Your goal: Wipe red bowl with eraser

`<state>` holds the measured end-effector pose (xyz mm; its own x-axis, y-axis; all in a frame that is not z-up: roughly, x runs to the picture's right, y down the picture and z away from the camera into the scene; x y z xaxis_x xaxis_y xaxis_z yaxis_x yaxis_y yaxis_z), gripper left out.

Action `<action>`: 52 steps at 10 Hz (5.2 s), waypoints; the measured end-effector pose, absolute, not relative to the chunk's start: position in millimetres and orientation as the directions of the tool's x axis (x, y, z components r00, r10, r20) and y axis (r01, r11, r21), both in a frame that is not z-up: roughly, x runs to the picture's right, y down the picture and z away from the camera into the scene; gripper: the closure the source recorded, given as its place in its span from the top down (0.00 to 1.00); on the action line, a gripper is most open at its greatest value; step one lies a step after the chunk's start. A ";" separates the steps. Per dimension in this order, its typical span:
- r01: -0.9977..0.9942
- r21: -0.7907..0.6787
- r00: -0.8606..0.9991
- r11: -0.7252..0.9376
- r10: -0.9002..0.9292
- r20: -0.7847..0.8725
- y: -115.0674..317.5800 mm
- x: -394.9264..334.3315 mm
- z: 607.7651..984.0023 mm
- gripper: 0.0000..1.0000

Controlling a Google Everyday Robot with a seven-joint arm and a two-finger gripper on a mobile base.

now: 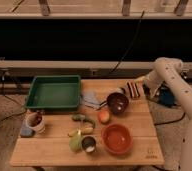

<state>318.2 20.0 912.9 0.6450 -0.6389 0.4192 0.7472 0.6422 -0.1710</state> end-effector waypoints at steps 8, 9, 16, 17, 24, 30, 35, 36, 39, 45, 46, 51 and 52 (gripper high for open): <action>0.834 -0.160 0.547 0.527 -0.758 0.356 13.8 284.0 961.7 0.80; 0.849 -0.164 0.527 0.503 -0.775 0.350 12.0 278.2 966.3 0.80; 0.886 -0.238 0.460 0.399 -0.825 0.328 5.3 282.8 996.7 0.80; 0.881 -0.255 0.466 0.398 -0.824 0.324 3.6 292.9 1000.4 0.80; 0.829 -0.288 0.559 0.480 -0.709 0.430 5.5 320.3 995.1 0.80; 0.839 -0.266 0.541 0.474 -0.676 0.501 27.0 300.8 984.7 0.80; 0.859 -0.255 0.508 0.443 -0.681 0.528 39.7 282.8 987.5 0.72; 0.861 -0.255 0.505 0.440 -0.682 0.528 40.1 281.6 987.9 0.62; 0.861 -0.249 0.504 0.443 -0.682 0.530 35.7 279.6 985.8 0.32; 0.857 -0.231 0.505 0.460 -0.664 0.551 31.8 284.0 974.6 0.00; 0.859 -0.218 0.498 0.463 -0.660 0.562 30.0 282.6 969.0 0.00; 0.891 -0.112 0.407 0.440 -0.665 0.627 38.6 261.8 902.6 0.00; 0.894 -0.100 0.394 0.436 -0.661 0.639 46.9 259.6 890.3 0.00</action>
